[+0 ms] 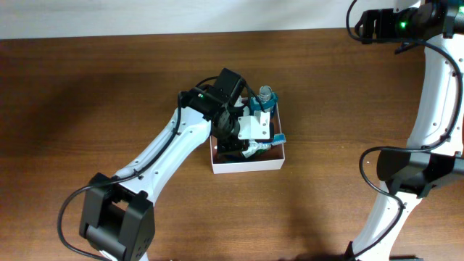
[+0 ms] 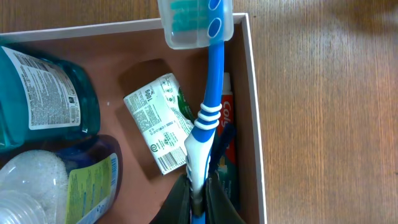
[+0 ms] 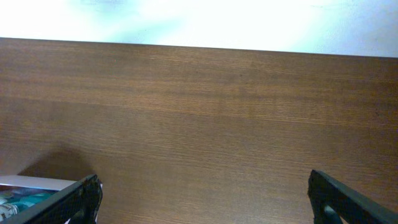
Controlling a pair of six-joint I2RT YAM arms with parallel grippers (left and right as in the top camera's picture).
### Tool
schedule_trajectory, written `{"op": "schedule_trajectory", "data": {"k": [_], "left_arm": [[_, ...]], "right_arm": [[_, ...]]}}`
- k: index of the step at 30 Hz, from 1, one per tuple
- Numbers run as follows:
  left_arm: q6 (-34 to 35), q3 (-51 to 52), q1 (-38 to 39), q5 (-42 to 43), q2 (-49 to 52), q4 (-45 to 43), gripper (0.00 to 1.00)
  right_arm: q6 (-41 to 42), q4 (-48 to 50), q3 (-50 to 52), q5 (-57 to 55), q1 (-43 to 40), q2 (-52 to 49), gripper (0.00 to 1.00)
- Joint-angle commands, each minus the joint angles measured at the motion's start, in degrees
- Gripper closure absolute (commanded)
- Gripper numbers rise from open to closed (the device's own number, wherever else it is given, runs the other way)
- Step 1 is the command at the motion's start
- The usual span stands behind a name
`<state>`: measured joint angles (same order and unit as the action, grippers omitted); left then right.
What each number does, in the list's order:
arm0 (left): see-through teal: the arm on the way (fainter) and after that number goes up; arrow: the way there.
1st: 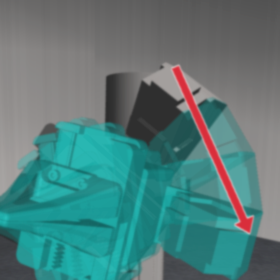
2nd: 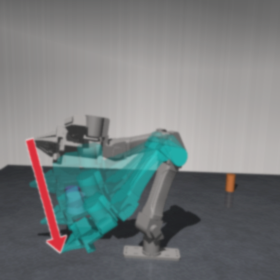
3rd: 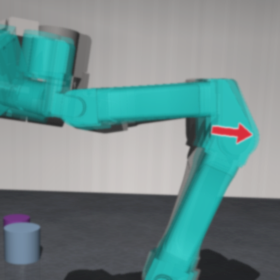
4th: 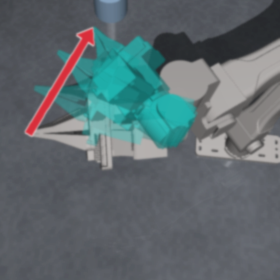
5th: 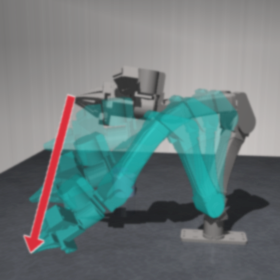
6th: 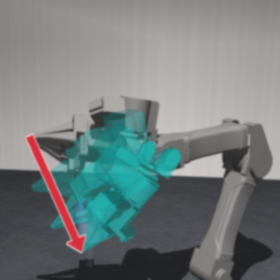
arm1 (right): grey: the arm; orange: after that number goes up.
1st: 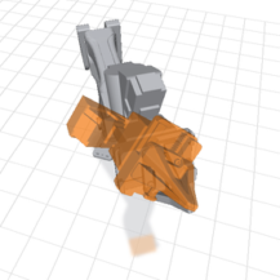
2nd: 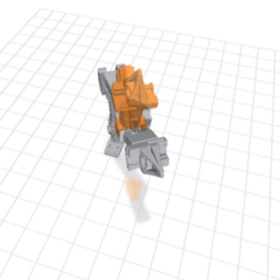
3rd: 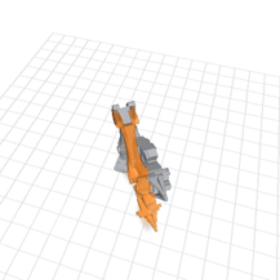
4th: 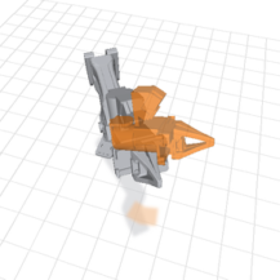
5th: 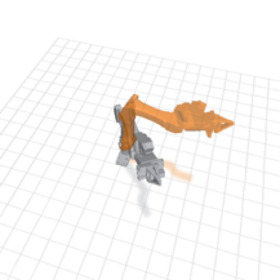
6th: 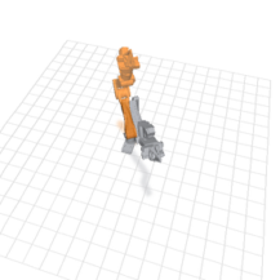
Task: Pack container
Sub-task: 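Lower the toothbrush into the box front and open the left gripper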
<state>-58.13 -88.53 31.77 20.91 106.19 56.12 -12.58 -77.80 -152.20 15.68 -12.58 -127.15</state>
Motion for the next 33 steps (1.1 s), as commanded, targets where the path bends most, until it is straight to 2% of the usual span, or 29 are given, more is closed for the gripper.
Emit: {"op": "schedule_trajectory", "data": {"k": [1,12,18,22,27,30,33], "left_arm": [[-2.03,0.55,0.35,0.22,0.55,-0.42,0.99],[-1.99,0.55,0.33,0.04,4.70,-1.22,0.98],[-0.13,0.55,0.33,-3.87,4.70,-1.22,0.98],[0.24,0.52,0.33,-3.85,4.70,-0.98,0.77],[0.24,0.52,0.33,-3.85,4.70,-0.94,0.75],[0.24,0.50,0.35,-3.85,4.70,-0.98,0.67],[1.36,-0.35,0.33,-3.78,4.63,-0.94,0.68]], "right_arm": [[0.02,0.17,-0.26,-0.07,-0.20,0.13,0.01],[0.02,0.17,-0.26,-0.07,-0.20,0.15,0.02],[0.02,0.17,-0.26,-0.07,-0.20,0.15,0.01],[0.02,0.17,-0.26,-0.07,-0.20,0.13,0.02],[0.02,0.17,-0.26,-0.07,-0.20,0.15,0.01],[0.02,0.17,-0.26,-0.07,-0.20,0.15,0.01],[0.02,0.17,-0.26,-0.07,-0.20,0.13,0.01]]}}
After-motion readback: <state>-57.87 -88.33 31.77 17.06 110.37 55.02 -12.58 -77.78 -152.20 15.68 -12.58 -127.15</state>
